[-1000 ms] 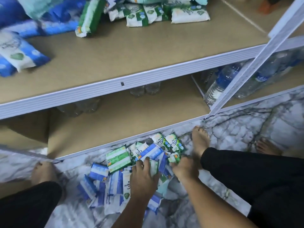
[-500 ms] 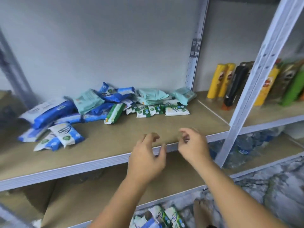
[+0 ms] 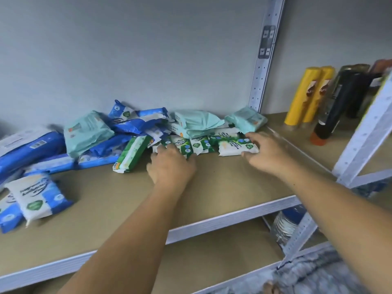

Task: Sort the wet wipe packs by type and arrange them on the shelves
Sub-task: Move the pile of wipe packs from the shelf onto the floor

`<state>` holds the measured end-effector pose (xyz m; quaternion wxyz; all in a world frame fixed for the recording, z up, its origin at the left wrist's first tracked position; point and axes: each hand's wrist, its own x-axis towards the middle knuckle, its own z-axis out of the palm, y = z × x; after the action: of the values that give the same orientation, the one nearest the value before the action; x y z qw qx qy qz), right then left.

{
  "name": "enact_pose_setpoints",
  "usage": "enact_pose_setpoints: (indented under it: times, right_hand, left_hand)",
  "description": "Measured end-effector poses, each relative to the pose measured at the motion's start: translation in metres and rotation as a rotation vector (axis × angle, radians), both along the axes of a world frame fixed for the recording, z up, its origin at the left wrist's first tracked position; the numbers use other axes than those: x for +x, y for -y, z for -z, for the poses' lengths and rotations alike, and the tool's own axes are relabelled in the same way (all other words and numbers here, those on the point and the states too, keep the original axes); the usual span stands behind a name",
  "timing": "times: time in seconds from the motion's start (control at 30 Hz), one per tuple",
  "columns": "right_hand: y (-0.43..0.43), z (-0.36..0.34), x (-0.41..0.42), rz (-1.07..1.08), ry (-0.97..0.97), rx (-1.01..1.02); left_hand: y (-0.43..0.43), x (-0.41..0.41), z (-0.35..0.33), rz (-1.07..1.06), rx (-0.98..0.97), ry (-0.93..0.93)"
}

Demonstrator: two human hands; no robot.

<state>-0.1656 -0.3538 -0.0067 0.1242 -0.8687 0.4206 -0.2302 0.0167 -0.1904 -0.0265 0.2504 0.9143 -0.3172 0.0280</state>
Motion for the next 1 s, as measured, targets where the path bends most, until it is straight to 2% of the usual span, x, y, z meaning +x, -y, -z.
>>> enact_pose_setpoints:
  times: [0.17, 0.4, 0.53, 0.63, 0.77, 1.0]
  right_hand:
    - [0.024, 0.020, 0.022, 0.064, -0.136, 0.030]
    - [0.028, 0.029, 0.022, 0.006, 0.008, 0.049]
    - [0.019, 0.028, 0.014, -0.050, 0.017, 0.067]
    - [0.002, 0.022, 0.010, -0.036, -0.049, 0.083]
    - [-0.028, 0.008, 0.000, 0.039, -0.117, 0.075]
    - [-0.101, 0.002, -0.037, 0.047, -0.007, 0.039]
  left_hand:
    - [0.017, 0.015, 0.010, -0.146, -0.080, 0.023]
    - [0.015, 0.012, 0.010, -0.158, -0.113, 0.039]
    - [-0.005, 0.002, 0.008, -0.157, -0.009, 0.005]
    - [-0.022, -0.007, 0.008, -0.135, 0.051, -0.006]
    - [-0.037, -0.009, -0.004, -0.110, 0.023, -0.023]
    - [-0.107, -0.040, -0.024, -0.067, -0.091, -0.054]
